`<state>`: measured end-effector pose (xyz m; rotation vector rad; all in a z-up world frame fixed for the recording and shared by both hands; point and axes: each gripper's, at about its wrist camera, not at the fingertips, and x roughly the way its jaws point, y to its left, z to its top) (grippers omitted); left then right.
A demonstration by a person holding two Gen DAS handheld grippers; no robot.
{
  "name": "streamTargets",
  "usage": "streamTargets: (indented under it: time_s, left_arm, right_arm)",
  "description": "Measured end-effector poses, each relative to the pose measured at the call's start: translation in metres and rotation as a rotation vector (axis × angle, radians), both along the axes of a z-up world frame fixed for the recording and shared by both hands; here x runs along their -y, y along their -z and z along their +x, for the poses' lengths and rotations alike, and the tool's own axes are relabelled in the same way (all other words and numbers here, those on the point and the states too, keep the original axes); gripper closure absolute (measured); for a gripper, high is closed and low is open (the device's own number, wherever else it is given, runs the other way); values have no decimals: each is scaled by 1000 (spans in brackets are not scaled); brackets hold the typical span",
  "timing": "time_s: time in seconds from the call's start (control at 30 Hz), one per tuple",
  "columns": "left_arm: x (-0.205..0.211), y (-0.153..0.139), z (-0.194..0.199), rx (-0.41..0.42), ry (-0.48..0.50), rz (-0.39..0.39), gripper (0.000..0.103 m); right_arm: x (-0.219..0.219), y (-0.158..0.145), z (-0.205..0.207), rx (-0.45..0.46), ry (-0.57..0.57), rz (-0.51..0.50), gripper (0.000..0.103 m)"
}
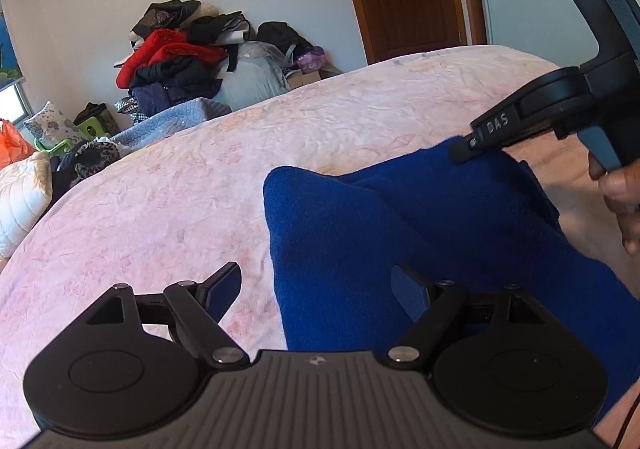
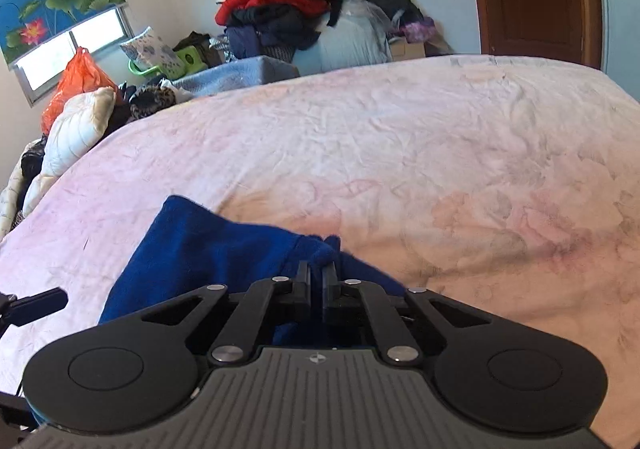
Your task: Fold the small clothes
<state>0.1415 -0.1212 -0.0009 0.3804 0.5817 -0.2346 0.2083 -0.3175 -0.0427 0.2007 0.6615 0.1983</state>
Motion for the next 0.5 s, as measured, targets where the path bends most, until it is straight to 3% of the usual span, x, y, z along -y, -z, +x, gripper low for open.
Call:
streamTargets:
  time_s: [0.17, 0.23, 0.3, 0.4, 0.5]
  left_arm:
    - [0, 4, 6, -31, -7, -17, 21]
    - [-2, 6, 8, -45, -10, -23, 21]
    - [-3, 6, 8, -46, -13, -25, 21]
    - [-4, 6, 7, -47, -15, -26, 21]
    - [-3, 6, 5, -44, -16, -25, 21]
  right_arm:
    - [16, 8, 11, -4, 65, -4, 96]
    - [11, 17, 17, -57, 61, -46, 85]
    - [8, 16, 11, -33, 90, -87, 61]
    - [9, -1, -14, 64, 134, -79, 58]
    - [2, -17, -41, 123, 57, -43, 54]
